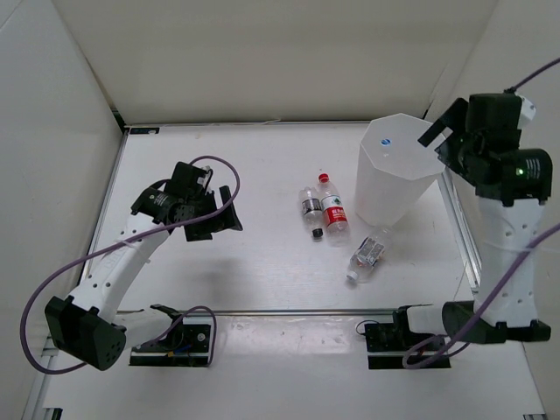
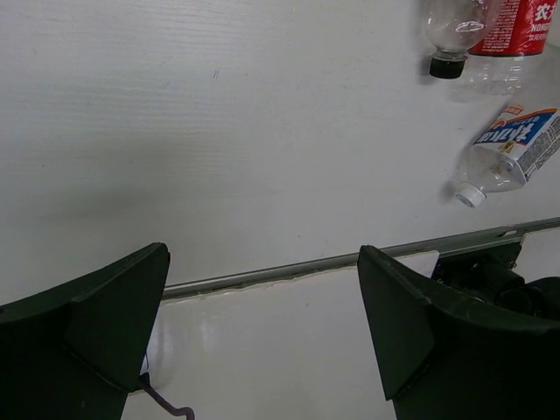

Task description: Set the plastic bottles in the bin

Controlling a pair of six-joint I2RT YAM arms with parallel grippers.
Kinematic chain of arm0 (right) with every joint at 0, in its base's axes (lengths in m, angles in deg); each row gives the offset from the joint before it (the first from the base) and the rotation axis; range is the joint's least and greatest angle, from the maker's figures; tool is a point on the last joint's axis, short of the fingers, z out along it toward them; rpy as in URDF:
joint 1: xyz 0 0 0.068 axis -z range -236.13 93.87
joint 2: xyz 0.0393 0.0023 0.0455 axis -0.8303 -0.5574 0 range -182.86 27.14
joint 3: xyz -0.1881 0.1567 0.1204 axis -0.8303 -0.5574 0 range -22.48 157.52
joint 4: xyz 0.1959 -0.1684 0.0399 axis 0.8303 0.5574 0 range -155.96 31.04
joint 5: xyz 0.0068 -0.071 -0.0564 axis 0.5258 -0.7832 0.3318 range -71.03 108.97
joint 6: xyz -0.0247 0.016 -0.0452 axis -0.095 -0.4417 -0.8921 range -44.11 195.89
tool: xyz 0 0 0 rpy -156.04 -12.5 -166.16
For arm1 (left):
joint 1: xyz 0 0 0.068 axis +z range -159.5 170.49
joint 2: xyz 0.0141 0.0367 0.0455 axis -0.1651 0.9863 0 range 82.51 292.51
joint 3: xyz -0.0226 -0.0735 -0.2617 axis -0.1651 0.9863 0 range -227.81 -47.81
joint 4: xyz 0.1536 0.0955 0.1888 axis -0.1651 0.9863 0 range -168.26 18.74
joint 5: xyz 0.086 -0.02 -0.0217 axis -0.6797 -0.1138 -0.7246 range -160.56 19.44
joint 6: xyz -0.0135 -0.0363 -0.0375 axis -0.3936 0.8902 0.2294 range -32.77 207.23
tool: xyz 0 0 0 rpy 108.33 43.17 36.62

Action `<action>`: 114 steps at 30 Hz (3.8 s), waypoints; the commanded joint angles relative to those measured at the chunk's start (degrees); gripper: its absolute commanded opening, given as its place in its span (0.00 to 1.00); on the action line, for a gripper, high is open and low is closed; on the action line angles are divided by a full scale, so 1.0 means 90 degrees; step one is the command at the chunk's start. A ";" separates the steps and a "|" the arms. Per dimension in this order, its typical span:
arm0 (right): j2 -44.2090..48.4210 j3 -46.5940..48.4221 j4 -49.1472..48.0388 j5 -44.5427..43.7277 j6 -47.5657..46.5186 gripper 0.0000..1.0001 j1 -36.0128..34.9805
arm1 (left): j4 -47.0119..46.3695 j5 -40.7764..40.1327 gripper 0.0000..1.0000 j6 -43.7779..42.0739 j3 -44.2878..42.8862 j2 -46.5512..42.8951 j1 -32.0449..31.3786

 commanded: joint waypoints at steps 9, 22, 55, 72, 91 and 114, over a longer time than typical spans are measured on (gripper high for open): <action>0.3030 -0.5513 -0.1002 0.1871 0.2253 1.00 -0.0530 | -0.0140 0.0018 1.00 -0.0003 0.0191 -0.0213 0.0031; 0.1541 -0.7617 -0.2722 0.1735 0.1873 1.00 -0.0589 | -0.0198 0.0135 1.00 -0.0062 0.0601 -0.0418 0.0031; 0.0429 0.0114 0.1185 0.0546 0.1318 0.35 -0.0520 | -0.0511 0.0008 1.00 0.0114 0.0954 -0.0400 0.0031; -0.1002 0.0845 -0.0073 -0.0512 -0.0197 1.00 -0.0198 | -0.1337 0.0690 1.00 0.0855 -0.1096 0.1475 0.0031; 0.0074 -0.0361 0.0598 0.1862 -0.0138 1.00 -0.0071 | -0.1419 0.2372 1.00 0.0974 -0.5902 0.6974 -0.0974; -0.0100 -0.0459 0.0657 0.1607 -0.0080 1.00 -0.0013 | -0.1117 0.2187 0.60 0.0115 -0.4496 0.7054 -0.1219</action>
